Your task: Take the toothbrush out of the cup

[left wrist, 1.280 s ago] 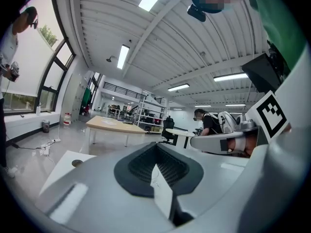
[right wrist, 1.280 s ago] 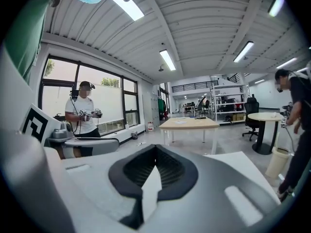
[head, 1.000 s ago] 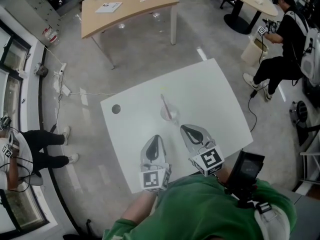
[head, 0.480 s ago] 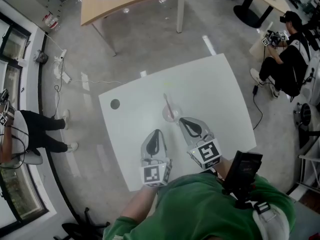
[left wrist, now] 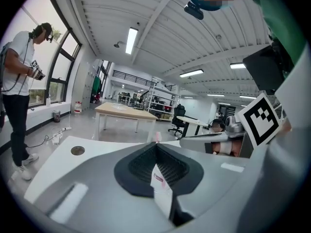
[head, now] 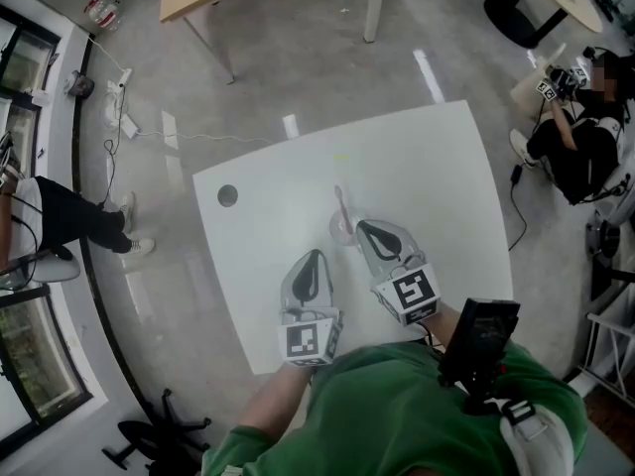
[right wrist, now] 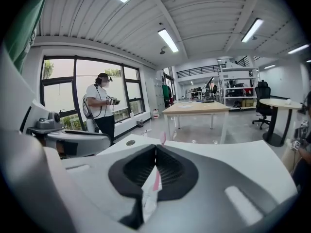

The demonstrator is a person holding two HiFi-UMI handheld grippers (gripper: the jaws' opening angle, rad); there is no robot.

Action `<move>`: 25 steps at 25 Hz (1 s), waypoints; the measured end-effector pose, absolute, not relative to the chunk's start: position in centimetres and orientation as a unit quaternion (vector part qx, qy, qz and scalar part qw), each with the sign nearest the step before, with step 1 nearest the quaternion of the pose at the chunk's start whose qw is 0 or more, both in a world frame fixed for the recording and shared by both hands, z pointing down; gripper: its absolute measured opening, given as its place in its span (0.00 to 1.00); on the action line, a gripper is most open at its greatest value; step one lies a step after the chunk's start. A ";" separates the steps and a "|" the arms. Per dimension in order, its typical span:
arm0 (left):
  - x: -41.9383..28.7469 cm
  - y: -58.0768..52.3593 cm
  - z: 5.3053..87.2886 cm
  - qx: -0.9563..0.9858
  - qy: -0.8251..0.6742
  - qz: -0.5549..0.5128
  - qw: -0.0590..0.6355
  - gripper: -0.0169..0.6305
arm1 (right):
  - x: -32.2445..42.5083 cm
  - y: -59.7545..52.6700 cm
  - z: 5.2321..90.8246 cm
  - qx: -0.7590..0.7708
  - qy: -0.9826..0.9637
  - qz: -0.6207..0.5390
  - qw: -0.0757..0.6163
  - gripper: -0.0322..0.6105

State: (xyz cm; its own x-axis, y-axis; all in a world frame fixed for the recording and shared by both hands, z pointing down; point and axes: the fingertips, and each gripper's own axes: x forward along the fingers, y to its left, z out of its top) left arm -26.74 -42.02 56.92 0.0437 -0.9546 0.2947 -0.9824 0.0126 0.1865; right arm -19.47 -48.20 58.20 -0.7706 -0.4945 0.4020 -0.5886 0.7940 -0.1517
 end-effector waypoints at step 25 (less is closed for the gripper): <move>-29.2 -43.6 60.1 0.682 -0.696 0.047 0.219 0.04 | -23.6 -51.1 63.5 0.238 -0.925 0.136 0.265 0.18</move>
